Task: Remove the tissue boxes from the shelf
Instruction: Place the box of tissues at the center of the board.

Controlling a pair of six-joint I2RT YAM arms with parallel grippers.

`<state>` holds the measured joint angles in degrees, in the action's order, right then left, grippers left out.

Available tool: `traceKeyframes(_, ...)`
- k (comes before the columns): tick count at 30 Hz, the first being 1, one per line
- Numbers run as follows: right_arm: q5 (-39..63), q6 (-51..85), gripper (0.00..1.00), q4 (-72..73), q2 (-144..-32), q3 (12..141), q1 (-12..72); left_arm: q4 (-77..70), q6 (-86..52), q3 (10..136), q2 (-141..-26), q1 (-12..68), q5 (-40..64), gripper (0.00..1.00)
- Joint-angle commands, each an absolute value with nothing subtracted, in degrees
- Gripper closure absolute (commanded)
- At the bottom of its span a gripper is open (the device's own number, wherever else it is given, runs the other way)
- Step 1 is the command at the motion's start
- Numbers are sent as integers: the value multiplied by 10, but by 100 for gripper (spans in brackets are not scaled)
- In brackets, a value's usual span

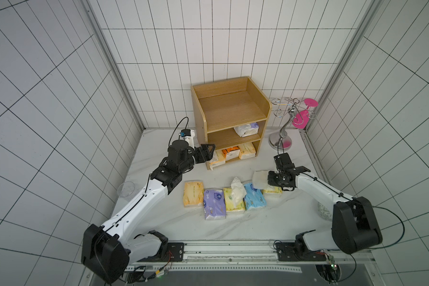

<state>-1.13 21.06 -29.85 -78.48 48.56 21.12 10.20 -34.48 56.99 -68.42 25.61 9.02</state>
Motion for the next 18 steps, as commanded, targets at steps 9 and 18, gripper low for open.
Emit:
traceKeyframes(9, 41, 181, 62, -352, -771, 599, 178, 104, -335, 581, -686, 247, 84, 14)
traceKeyframes(18, 62, 186, 59, -300, -940, 610, 226, 109, -327, 573, -685, 246, 81, 13)
